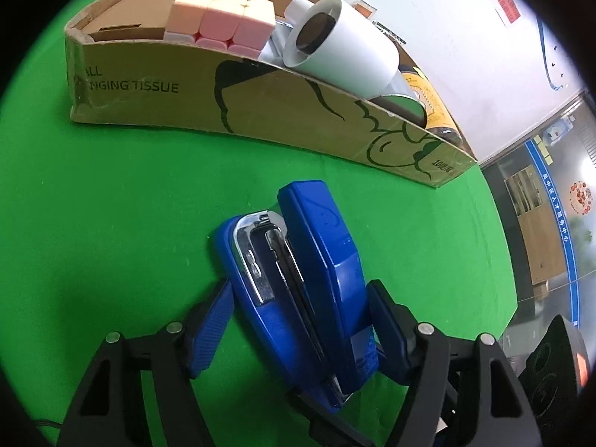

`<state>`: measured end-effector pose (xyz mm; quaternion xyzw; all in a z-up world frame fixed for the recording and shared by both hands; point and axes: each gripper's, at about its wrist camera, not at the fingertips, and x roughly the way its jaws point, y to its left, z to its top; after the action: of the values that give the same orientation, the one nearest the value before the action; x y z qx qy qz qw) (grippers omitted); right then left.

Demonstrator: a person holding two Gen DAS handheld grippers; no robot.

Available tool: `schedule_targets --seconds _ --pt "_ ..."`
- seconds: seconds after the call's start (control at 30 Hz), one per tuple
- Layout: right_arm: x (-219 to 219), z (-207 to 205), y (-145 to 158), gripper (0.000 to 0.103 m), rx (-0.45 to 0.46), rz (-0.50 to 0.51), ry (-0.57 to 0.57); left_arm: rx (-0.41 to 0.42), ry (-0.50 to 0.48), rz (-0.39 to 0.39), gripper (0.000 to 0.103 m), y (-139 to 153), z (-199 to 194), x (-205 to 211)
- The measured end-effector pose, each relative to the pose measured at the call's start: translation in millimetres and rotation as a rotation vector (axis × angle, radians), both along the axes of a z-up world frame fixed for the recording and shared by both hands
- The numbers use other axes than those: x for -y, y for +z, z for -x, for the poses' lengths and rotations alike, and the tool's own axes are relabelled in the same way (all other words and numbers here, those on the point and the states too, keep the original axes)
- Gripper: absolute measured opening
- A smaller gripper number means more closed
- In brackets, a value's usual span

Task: Organize rigid objects
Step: 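Lift the blue stapler with the right gripper and carry it over the box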

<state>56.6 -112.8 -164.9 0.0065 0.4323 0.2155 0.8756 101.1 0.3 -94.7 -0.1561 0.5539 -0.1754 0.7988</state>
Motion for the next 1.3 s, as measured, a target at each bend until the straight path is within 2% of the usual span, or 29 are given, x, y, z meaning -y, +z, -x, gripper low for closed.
schedule_targets --seconds 0.07,0.17,0.27,0.43,0.6,0.77,0.97,1.1,1.2,1.3 --pt "0.6 -4.3 1.4 0.048 0.016 0.008 -0.002 0.005 0.005 0.019 0.070 -0.3 0.8 -8.3" --pt "-1.7 1.7 13.0 0.048 0.074 0.011 -0.013 0.062 0.000 0.024 0.069 14.0 2.0 -12.8" --pt "-5.2 6.7 28.3 0.048 0.145 0.013 -0.019 0.144 -0.010 0.005 0.068 40.3 1.9 -12.9" --pt "-14.6 -1.2 70.9 0.048 0.266 0.014 -0.030 0.267 -0.025 0.002 0.068 87.6 -13.0 -19.7" --pt "-27.4 -23.3 98.6 0.048 0.326 0.016 -0.040 0.319 -0.048 -0.007 0.068 116.9 -43.8 -28.0" --pt "-35.2 -63.3 120.6 0.048 0.332 0.030 -0.059 0.307 -0.071 0.002 0.068 131.5 -82.1 -35.9" --pt "-22.0 -113.2 143.1 0.048 0.313 0.060 -0.110 0.274 -0.148 0.032 0.068 141.1 -131.2 -8.0" --pt "-4.0 -140.8 145.1 0.048 0.257 0.085 -0.141 0.186 -0.191 0.099 0.068 126.1 -167.8 11.3" --pt "3.9 -149.8 139.5 0.048 0.207 0.108 -0.158 0.096 -0.218 0.167 0.068 101.8 -190.0 23.9" --pt "9.7 -155.6 126.6 0.048 0.176 0.132 -0.171 0.051 -0.228 0.181 0.068 85.1 -197.8 30.1"
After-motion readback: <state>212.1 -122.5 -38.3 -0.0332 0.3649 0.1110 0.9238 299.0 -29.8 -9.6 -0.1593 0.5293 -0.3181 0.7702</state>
